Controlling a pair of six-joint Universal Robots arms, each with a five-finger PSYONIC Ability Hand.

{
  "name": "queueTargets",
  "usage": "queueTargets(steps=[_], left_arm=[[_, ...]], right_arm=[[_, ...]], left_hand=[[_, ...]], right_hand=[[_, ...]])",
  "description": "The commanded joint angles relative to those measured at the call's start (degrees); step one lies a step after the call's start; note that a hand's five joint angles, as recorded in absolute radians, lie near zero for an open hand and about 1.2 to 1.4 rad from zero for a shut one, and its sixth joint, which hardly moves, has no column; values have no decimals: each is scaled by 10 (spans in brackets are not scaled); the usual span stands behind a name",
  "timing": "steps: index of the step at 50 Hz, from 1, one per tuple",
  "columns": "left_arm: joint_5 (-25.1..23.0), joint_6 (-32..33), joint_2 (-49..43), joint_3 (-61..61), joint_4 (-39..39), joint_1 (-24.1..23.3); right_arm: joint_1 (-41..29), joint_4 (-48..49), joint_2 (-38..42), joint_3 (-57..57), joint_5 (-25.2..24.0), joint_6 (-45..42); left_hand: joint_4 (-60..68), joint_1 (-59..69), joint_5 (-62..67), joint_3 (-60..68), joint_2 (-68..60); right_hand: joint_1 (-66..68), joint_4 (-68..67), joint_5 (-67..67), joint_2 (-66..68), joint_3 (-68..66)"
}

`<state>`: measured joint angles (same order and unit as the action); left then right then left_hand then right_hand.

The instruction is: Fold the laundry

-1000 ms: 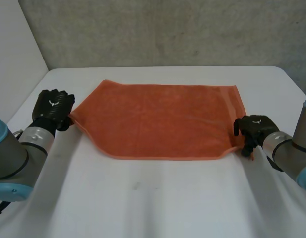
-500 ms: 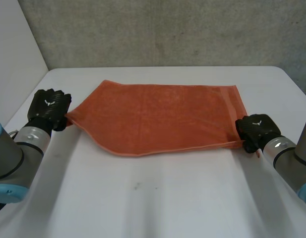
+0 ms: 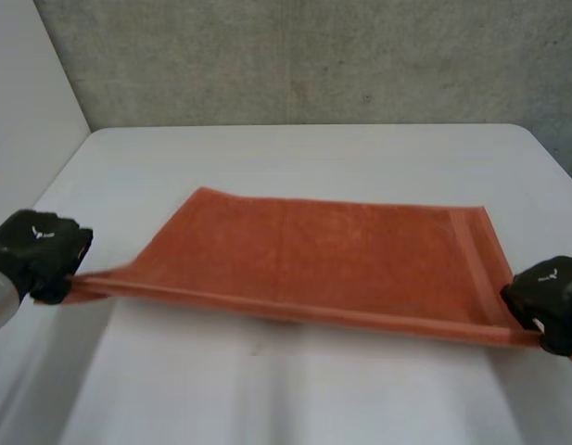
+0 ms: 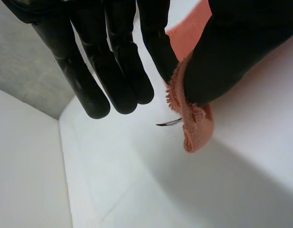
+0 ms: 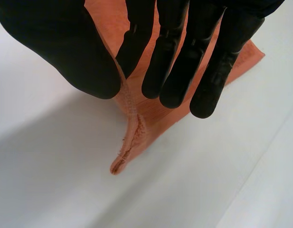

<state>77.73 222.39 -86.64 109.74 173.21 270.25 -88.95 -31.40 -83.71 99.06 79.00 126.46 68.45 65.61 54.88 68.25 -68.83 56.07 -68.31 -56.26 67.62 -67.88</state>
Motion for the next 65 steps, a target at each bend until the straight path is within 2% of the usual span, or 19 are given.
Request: queueTargets(steps=[1,7,9,11,15,16,20,22,25,26,29,37,42,47,53,59,62,63,65], left_arm=[[-41,31,-43,2,-9,11],[-42,31,-141,-34,34,-6],[-36,28,-178,-72,63,-20],[-36,24,-203,-106,81,-31],[-21,7,-235,-197,101,-54],[-3,-5,-242,-251,106,-66],[40,-37,-243,-396,118,-96],[55,-73,-231,-477,186,-108],[58,-110,-202,-492,269,-105],[60,-136,-180,-488,319,-102],[63,-168,-159,-473,372,-98],[55,-184,-150,-356,383,-93],[27,-184,-158,-254,386,-87],[-10,-183,-196,-173,411,-82],[-26,-180,-273,-95,455,-83],[-26,-177,-300,-59,453,-82],[-24,-145,-284,-29,421,-74],[-24,-133,-275,-23,408,-69],[-24,-93,-236,-2,353,-48]], right_arm=[[4,64,4,14,-12,-6],[-23,157,117,-6,-5,37],[-30,163,126,-18,-3,40],[-58,169,147,-82,13,55],[-77,172,152,-179,45,91],[-77,172,152,-179,45,92],[-94,224,145,-395,71,179],[-96,282,124,-458,73,219],[-91,357,67,-467,74,255],[-90,369,51,-463,73,262],[-90,382,22,-431,70,272],[-94,381,18,-282,36,267],[-94,384,21,-218,19,267],[-96,386,71,-159,12,265],[-98,381,172,-135,20,259],[-91,339,201,-121,26,238],[-90,325,200,-120,27,231],[-89,251,178,-118,31,190],[-89,205,158,-114,34,164]], left_hand=[[115,144,151,117,-112],[115,144,151,117,-112],[115,144,151,117,-112],[115,144,151,117,-112],[115,144,151,117,-112],[115,144,151,117,-112],[115,144,151,117,-112],[115,144,151,117,-112],[115,144,151,117,-112],[115,144,151,117,-112],[115,144,151,117,-112],[115,144,151,117,-112],[115,144,151,117,-112],[115,144,151,117,-112],[115,144,151,117,-112],[115,144,151,117,-112],[115,144,151,117,-112],[115,144,151,117,-112],[115,144,151,117,-112]], right_hand=[[239,-117,-137,124,-121],[239,-117,-137,124,-121],[239,-117,-137,124,-121],[239,-117,-137,124,-121],[239,-117,-137,124,-121],[239,-117,-137,124,-121],[239,-117,-137,124,-121],[239,-117,-137,124,-121],[239,-117,-137,124,-121],[239,-117,-137,124,-121],[239,-117,-137,124,-121],[239,-117,-137,124,-121],[239,-117,-137,124,-121],[239,-117,-137,124,-121],[239,-117,-137,124,-121],[239,-117,-137,124,-121],[239,-117,-137,124,-121],[239,-117,-137,124,-121],[239,-117,-137,124,-121]])
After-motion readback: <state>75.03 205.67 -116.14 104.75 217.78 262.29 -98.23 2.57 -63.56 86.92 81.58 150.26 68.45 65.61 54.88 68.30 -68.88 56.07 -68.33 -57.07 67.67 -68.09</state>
